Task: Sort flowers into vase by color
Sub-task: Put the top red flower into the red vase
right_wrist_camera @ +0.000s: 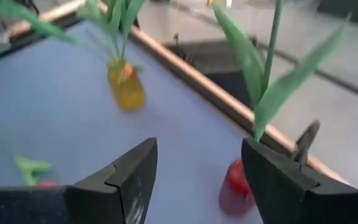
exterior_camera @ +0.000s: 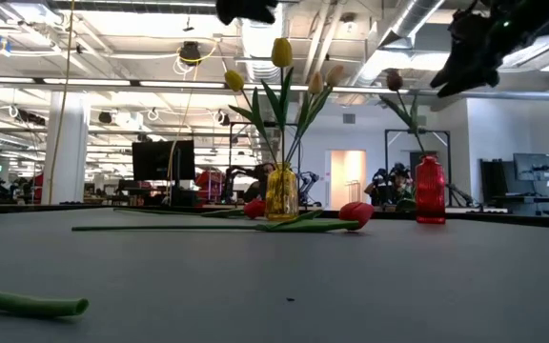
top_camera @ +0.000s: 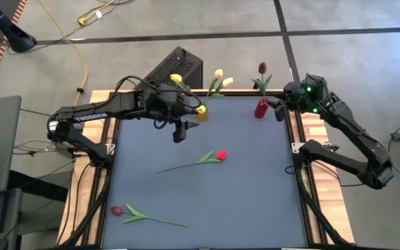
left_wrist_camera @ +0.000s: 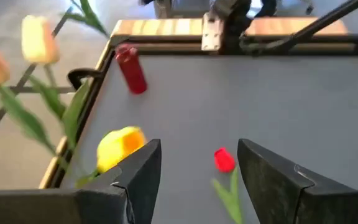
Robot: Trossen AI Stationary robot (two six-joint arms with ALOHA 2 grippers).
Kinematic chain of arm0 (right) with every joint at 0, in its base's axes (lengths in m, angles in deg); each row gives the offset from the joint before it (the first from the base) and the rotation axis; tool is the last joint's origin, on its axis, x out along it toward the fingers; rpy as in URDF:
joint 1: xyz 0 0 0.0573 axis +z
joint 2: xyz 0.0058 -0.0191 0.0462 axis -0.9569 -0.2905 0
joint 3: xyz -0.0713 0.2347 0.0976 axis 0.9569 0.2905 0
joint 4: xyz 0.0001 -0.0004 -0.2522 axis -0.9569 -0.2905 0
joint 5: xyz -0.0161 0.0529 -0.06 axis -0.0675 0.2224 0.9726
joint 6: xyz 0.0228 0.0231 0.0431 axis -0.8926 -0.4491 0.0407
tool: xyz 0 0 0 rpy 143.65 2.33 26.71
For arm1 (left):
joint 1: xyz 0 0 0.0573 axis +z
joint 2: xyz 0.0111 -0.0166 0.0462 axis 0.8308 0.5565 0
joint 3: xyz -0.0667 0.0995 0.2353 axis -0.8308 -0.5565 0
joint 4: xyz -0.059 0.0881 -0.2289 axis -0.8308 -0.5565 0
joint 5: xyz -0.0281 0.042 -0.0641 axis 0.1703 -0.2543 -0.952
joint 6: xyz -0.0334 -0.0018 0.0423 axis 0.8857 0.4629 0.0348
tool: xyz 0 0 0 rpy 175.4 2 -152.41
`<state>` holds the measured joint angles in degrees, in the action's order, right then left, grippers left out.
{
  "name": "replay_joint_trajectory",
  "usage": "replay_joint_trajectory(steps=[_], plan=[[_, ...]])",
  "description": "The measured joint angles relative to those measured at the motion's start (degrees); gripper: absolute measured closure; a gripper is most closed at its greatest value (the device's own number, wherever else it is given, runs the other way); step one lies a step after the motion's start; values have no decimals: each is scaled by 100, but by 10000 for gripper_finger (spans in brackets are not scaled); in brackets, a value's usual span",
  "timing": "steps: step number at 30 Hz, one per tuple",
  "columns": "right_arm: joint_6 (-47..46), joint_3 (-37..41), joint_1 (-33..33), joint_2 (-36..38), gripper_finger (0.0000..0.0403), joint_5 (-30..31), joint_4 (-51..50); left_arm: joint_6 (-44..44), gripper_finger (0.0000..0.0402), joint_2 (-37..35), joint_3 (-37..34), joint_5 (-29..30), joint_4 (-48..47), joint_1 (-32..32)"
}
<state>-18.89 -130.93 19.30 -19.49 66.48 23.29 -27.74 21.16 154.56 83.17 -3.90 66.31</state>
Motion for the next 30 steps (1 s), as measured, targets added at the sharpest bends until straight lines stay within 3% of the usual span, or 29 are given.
replay_joint_trajectory(steps=[7, 14, 22, 30], plan=[[-425, -550, 468, 2, 143, -7, -1307, -242, 201, 21, -6, -53, -1197, 137], [-1290, -639, 1635, -3, 143, -13, -1512, -452, 201, -186, -912, -31, -1137, 527], [-2160, -639, 3215, -151, 143, 62, -924, -1107, 201, -189, -2041, -68, -548, 1667], [-2879, -639, 4492, -548, 143, 1078, -755, -2386, 201, -156, -2789, -186, 314, 3106]])
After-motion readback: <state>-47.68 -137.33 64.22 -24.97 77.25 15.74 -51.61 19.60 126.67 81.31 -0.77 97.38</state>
